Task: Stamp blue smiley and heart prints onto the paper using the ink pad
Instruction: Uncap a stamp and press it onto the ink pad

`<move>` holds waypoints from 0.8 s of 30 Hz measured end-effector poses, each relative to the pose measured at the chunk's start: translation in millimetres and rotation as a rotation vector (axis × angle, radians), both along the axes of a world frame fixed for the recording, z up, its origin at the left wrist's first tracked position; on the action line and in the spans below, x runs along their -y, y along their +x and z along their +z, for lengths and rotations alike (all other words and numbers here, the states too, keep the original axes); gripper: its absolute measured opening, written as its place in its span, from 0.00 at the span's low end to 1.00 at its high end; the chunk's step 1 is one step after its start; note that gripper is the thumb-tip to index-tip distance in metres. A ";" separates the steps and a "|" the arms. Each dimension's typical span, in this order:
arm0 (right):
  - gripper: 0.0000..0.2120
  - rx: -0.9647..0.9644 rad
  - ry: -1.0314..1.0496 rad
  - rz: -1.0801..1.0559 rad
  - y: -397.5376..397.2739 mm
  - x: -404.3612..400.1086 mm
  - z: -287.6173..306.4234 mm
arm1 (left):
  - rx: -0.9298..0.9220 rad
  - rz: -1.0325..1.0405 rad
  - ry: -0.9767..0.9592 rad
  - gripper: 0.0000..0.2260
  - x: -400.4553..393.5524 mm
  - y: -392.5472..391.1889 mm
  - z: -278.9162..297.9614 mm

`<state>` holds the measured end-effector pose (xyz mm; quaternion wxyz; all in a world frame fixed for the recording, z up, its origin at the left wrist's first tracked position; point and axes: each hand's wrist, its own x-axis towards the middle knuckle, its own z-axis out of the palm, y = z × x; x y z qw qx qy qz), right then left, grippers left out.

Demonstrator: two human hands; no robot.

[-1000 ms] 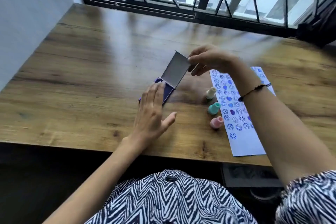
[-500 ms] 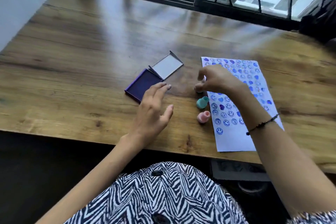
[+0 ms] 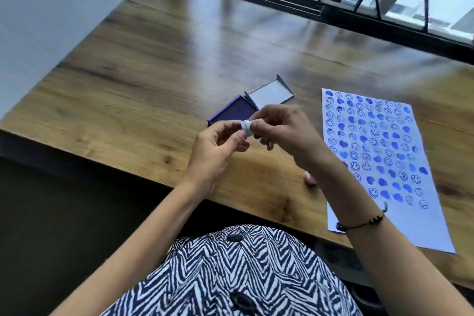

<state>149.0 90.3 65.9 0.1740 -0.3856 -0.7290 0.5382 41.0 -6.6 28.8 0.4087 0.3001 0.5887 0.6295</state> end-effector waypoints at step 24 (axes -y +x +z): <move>0.08 0.190 0.772 0.059 -46.0 -37.9 3.1 | 0.145 0.206 -0.020 0.03 6.9 -19.4 -14.2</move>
